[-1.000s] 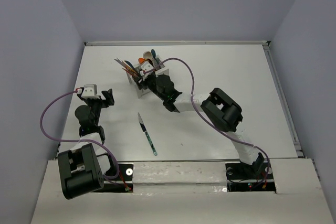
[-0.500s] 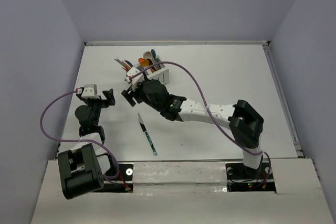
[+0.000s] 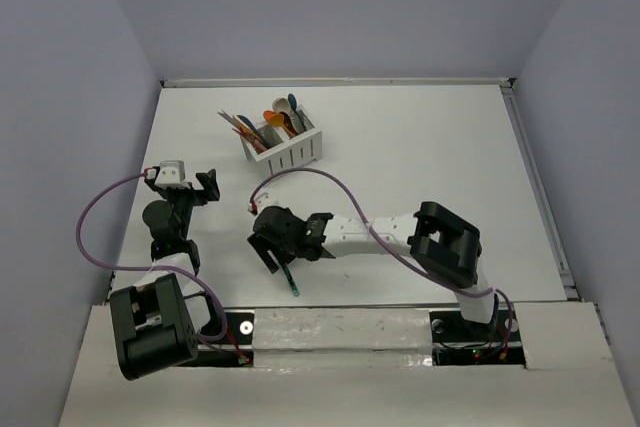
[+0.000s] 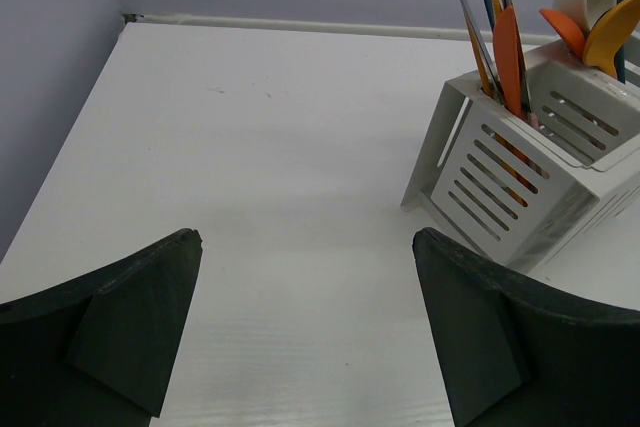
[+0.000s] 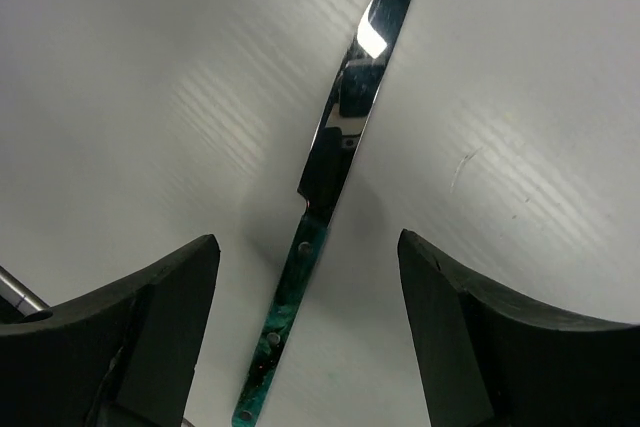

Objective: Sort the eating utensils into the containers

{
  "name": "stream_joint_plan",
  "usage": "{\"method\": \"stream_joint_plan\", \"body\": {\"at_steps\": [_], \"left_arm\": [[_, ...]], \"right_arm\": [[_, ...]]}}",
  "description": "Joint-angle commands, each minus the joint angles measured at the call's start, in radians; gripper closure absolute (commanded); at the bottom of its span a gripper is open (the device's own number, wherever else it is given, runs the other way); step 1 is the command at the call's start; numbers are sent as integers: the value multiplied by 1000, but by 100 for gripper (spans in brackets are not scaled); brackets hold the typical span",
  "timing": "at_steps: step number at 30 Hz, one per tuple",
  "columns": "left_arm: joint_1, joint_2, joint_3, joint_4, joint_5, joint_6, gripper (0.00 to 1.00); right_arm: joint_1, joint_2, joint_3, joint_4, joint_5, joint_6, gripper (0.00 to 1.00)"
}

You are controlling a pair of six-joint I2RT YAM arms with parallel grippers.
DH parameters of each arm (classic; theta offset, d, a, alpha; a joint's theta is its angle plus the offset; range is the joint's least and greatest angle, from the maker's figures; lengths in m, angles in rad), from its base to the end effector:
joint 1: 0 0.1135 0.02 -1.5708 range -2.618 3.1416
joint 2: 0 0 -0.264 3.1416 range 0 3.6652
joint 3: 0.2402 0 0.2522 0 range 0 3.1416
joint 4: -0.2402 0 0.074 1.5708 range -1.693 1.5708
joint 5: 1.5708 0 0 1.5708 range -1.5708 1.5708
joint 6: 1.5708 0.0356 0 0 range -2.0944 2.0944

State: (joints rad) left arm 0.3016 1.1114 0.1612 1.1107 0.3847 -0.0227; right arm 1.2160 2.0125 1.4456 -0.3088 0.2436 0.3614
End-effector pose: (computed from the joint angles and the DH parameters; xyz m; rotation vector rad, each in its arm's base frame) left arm 0.1948 0.0466 0.2028 0.0893 1.4194 -0.0410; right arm 0.1613 0.4108 0.1879 -0.9178 2.2782 0.4189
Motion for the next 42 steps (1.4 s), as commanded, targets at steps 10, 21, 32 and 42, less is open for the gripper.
{"method": "stream_joint_plan", "body": {"at_steps": [10, 21, 32, 42], "left_arm": [[4, -25, -9, 78, 2, 18, 1], [4, -25, -9, 80, 2, 18, 1], [2, -21, -6, 77, 0, 18, 1], [4, -13, 1, 70, -1, 18, 1]], "right_arm": [[48, 104, 67, -197, -32, 177, 46], [48, 134, 78, -283, 78, 202, 100], [93, -187, -132, 62, 370, -67, 100], [-103, -403, -377, 1157, 133, -642, 100]]}}
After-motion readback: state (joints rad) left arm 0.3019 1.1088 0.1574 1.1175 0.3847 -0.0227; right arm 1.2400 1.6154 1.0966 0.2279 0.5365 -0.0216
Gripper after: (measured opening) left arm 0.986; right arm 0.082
